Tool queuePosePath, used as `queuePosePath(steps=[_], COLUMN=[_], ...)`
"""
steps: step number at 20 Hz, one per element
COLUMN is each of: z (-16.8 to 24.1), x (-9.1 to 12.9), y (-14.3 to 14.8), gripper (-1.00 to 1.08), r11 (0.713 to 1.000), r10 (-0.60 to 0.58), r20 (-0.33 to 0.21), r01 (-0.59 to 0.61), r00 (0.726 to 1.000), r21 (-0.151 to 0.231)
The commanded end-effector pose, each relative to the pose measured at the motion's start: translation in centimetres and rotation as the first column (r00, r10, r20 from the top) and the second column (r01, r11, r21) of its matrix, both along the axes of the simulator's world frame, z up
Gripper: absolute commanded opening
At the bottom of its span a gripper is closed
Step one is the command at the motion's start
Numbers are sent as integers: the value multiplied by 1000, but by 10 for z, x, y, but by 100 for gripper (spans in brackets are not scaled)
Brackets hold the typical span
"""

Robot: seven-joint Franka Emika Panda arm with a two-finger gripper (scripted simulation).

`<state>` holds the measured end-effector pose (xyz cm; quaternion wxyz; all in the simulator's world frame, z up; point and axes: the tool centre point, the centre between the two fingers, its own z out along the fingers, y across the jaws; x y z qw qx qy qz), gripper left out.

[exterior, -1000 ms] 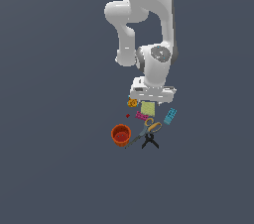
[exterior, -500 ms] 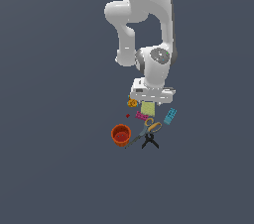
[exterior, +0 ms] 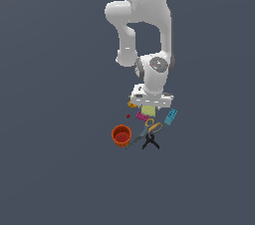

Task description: Pick up a designated object from a clutter of objects.

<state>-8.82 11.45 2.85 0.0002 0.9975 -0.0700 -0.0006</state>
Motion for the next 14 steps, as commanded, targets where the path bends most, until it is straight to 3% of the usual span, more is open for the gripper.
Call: queuePosePath(steps=[1, 4, 5, 14], z=[-6, -8, -8, -8], x=[0, 0, 0, 0], y=[0, 0, 0, 0], gripper=[100, 100, -100, -100], r11=[1000, 1000, 1000, 1000], r10=[0, 0, 0, 0], r20=[1, 1, 1, 1], r01=[0, 0, 0, 0], r00=[1000, 1000, 1000, 1000], r21=[0, 0, 0, 0])
